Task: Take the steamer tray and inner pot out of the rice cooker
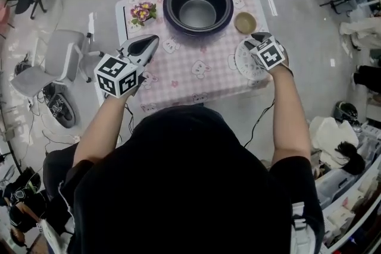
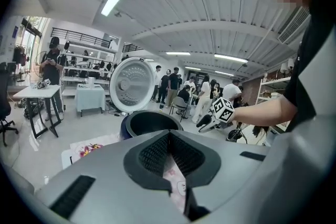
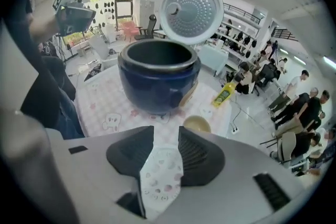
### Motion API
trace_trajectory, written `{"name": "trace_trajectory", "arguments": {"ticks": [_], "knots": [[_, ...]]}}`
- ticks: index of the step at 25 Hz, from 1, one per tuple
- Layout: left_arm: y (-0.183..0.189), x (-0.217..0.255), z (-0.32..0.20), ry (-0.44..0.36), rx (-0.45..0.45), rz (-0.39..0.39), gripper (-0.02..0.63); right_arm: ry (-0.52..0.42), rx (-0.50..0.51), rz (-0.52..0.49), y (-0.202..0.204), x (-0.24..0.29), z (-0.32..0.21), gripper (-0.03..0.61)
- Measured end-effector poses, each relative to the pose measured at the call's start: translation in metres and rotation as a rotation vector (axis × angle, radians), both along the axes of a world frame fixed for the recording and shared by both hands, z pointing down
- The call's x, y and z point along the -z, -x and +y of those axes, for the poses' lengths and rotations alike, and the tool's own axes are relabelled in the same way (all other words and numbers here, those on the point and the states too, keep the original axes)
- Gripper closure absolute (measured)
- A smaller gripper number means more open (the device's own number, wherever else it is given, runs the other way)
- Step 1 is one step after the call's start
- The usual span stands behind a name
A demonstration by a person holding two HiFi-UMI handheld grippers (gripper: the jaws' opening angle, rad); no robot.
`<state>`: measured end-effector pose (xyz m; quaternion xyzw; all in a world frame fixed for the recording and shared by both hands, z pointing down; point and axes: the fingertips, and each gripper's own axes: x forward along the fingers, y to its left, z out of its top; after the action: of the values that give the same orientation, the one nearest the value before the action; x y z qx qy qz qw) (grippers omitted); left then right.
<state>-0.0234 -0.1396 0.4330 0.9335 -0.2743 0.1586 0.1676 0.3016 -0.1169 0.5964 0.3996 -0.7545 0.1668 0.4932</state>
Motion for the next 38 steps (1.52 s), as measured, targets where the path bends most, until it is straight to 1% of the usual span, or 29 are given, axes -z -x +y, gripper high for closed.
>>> {"name": "trace_trajectory", "arguments": {"ticks": [4, 7, 10, 12, 13, 19, 24, 27, 30, 32, 38], "knots": [[0.002, 0.005, -0.005, -0.013, 0.018, 0.006, 0.591, -0.1, -0.004, -0.049, 0.026, 0.046, -0.025, 0.439], [0.003, 0.01, -0.011, -0.025, 0.039, 0.013, 0.591, -0.177, -0.014, -0.09, 0.041, 0.07, -0.043, 0.484], [0.003, 0.011, -0.018, -0.027, 0.061, 0.016, 0.591, -0.226, -0.017, -0.117, 0.049, 0.083, -0.055, 0.513], [0.006, 0.009, -0.024, -0.021, 0.082, 0.016, 0.591, -0.247, -0.008, -0.123, 0.051, 0.085, -0.062, 0.548], [0.007, 0.008, -0.027, -0.016, 0.096, 0.018, 0.591, -0.254, -0.001, -0.122, 0.052, 0.085, -0.065, 0.552], [0.006, -0.002, -0.047, 0.017, 0.147, 0.02, 0.591, -0.239, 0.005, -0.165, 0.053, 0.08, -0.079, 0.552], [-0.006, -0.012, -0.058, 0.05, 0.147, 0.021, 0.591, -0.217, -0.04, -0.255, 0.047, 0.071, -0.093, 0.54], [-0.013, -0.021, -0.067, 0.075, 0.155, 0.012, 0.589, -0.203, -0.048, -0.303, 0.045, 0.067, -0.103, 0.526], [-0.018, -0.033, -0.077, 0.11, 0.168, 0.015, 0.584, -0.177, -0.065, -0.374, 0.045, 0.063, -0.112, 0.504], [-0.021, -0.041, -0.082, 0.147, 0.17, 0.027, 0.567, -0.154, -0.079, -0.419, 0.045, 0.059, -0.117, 0.492], [-0.032, -0.066, -0.098, 0.254, 0.158, 0.05, 0.447, -0.091, -0.132, -0.525, 0.044, 0.05, -0.131, 0.466]]}}
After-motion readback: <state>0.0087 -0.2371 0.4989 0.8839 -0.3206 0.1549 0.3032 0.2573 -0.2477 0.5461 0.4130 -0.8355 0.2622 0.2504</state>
